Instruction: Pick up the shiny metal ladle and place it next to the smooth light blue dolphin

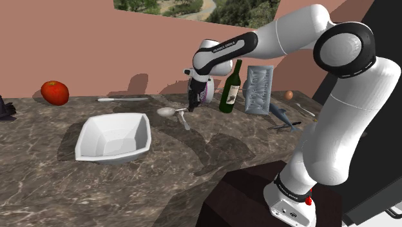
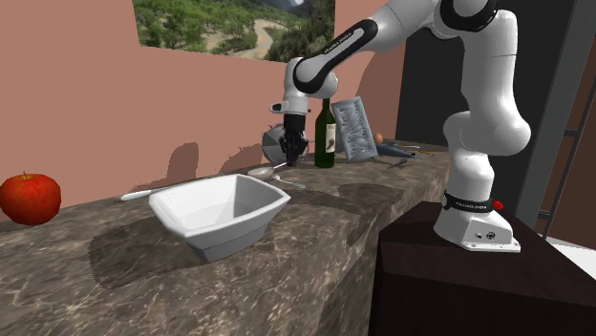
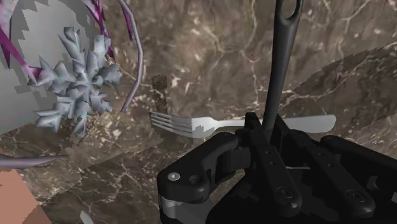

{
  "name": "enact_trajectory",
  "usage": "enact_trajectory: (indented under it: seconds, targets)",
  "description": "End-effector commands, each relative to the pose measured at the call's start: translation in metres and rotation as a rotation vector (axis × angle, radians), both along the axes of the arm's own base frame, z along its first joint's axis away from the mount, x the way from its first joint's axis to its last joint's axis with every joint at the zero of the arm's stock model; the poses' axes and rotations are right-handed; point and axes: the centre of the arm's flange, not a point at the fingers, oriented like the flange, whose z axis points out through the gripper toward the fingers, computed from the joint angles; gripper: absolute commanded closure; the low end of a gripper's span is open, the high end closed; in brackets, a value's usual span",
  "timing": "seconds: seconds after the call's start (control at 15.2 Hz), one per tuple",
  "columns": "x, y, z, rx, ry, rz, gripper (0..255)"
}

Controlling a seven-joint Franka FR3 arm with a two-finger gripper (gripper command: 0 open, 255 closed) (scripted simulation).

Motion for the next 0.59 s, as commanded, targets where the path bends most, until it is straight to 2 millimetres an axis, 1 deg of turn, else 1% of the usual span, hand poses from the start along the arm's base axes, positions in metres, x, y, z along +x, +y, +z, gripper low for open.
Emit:
enact_trajectory:
  seconds: [0.0,0.53]
  targets:
    - [-0.001,0.0,0.01,0.0,0.001,0.0,255]
    - [-0.001,0.0,0.053,0.0,0.001,0.0,255]
